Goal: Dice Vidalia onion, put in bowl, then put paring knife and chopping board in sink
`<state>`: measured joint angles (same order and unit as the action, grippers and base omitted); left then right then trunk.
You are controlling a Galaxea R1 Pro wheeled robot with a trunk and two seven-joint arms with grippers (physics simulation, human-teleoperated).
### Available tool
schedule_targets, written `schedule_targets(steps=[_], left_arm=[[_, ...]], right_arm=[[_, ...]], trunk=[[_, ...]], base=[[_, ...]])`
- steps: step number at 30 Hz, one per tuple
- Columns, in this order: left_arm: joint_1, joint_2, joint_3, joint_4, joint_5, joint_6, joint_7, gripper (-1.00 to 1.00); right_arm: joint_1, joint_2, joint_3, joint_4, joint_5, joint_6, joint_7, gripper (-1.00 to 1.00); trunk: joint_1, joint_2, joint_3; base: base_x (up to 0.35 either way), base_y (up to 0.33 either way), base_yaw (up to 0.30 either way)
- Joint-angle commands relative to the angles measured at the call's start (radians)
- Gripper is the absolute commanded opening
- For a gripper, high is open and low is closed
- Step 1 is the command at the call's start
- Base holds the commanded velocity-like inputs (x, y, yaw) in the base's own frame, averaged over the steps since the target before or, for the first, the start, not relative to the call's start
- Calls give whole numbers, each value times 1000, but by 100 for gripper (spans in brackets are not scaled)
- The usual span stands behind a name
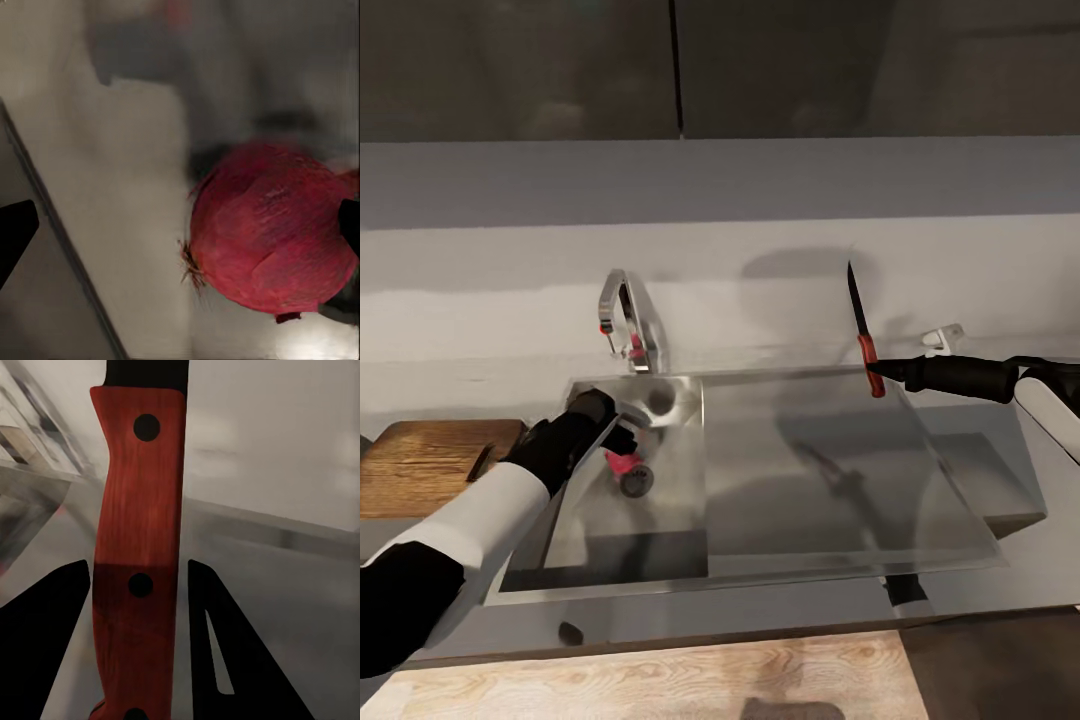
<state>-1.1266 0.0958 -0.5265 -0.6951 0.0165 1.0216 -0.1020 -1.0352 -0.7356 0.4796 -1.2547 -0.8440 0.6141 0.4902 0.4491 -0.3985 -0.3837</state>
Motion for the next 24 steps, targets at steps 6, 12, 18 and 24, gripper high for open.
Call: schedule_targets(steps=[6, 12, 18, 24], left_arm=[[-1, 3, -41, 11, -20, 3, -40, 100], [-1, 7, -48, 11, -20, 3, -43, 100], [-1, 8, -49, 11, -20, 3, -44, 100], [-1, 6, -54, 10, -20, 3, -54, 100]], right_arm=[[-2, -1, 2, 0, -6, 4, -1, -100], [-2, -1, 2, 0, -6, 4, -1, -100], [-2, -1, 2, 0, -6, 4, -1, -100], [-2, -1, 2, 0, -6, 4, -1, -100]], trunk=[[1, -2, -2], [1, -2, -2], [1, -2, -2], [1, -2, -2]], base=[[0, 0, 0], [0, 0, 0], [0, 0, 0], [0, 0, 0]])
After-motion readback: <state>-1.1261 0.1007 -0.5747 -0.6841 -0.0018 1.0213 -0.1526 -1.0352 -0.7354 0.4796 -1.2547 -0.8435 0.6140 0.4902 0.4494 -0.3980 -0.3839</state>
